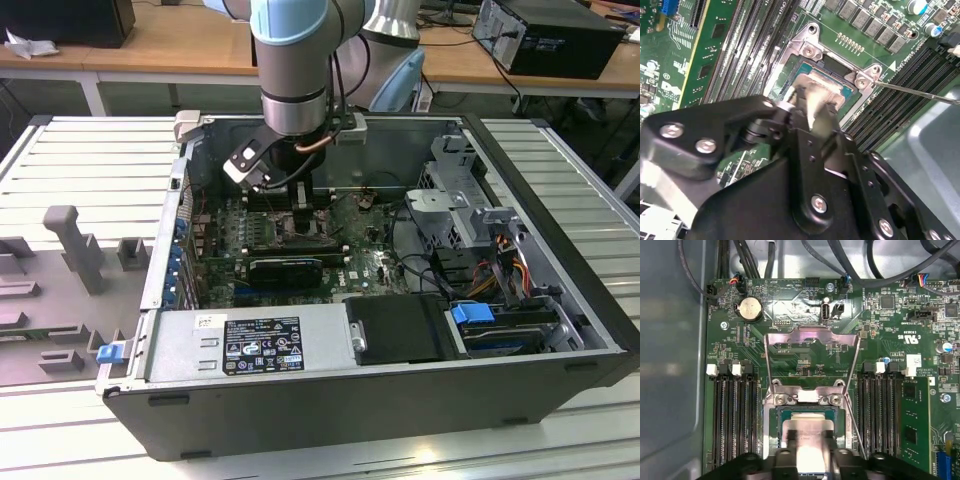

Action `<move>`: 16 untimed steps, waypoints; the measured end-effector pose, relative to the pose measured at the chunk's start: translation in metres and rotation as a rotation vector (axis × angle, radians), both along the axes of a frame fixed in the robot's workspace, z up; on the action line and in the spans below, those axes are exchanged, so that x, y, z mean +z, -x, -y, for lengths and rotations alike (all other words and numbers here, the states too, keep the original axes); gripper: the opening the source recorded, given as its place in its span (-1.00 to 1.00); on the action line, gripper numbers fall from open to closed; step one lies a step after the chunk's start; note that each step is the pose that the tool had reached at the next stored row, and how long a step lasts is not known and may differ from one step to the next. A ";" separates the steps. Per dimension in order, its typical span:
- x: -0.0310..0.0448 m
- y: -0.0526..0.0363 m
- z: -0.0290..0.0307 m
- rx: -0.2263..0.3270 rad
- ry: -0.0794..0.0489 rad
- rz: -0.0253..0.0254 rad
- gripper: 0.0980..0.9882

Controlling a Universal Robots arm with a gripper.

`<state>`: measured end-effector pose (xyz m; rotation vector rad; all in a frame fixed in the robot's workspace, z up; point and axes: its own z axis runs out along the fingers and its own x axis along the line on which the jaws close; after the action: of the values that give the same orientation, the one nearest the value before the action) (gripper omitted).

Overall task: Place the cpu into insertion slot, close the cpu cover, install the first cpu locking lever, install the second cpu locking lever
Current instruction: 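Place the cpu into insertion slot, then close the cpu cover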

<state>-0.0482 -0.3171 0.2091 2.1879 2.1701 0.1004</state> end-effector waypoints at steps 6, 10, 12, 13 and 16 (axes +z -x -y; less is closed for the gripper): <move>0.0030 0.0000 0.0001 0.000 0.001 -0.0002 -0.98; 0.0062 0.0000 0.0000 0.000 0.001 -0.0001 -0.98; 0.0073 0.0000 0.0001 0.000 0.002 -0.0002 -0.98; 0.0095 0.0000 0.0000 0.000 0.002 -0.0001 -0.98; 0.0113 0.0000 0.0001 0.000 0.002 -0.0002 -0.98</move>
<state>-0.0482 -0.3172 0.2204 2.1868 2.1694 0.0979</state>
